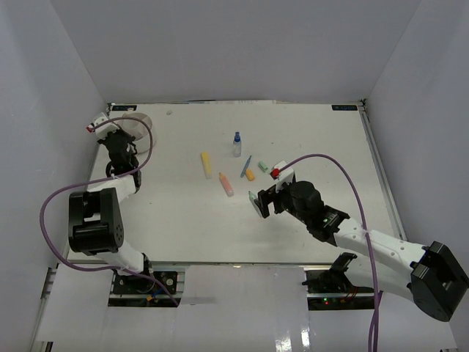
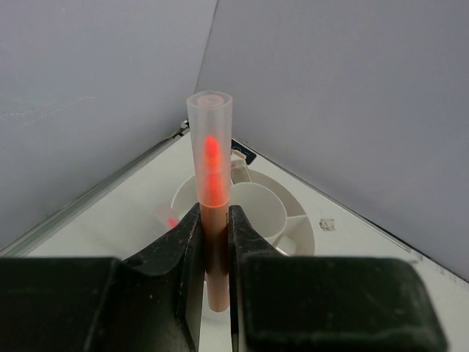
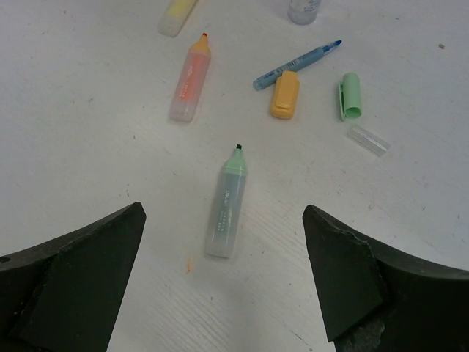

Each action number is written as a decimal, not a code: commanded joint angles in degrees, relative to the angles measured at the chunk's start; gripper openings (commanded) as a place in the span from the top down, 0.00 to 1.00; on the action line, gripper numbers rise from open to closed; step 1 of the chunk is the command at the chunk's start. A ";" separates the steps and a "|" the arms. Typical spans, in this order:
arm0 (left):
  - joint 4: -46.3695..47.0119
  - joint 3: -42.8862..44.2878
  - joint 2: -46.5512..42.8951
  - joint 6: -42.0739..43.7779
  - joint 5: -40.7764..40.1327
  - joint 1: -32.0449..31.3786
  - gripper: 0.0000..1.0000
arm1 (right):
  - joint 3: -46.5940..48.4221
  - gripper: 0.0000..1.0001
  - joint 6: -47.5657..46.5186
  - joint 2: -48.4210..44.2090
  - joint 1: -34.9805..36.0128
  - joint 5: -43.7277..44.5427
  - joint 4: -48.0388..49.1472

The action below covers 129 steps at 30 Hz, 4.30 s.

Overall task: Sort the stationery into containers
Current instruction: Place the pen in the storage box, then pick up the pen from the center of the board.

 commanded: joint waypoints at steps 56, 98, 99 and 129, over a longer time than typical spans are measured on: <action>1.40 10.83 16.15 -3.43 16.70 6.13 0.44 | 0.57 0.04 -1.02 1.44 -0.97 -6.35 3.04; -59.43 -2.53 -35.88 -2.11 31.55 -3.71 0.02 | 35.90 0.33 19.98 37.81 -1.67 7.53 -18.93; -59.69 -2.62 -36.06 -1.85 31.81 -4.33 0.02 | 37.65 0.34 21.20 40.26 -1.50 8.84 -19.28; -61.01 -2.00 -37.29 -1.32 31.02 -7.58 0.02 | 50.23 0.62 33.96 61.38 -1.32 25.46 -21.04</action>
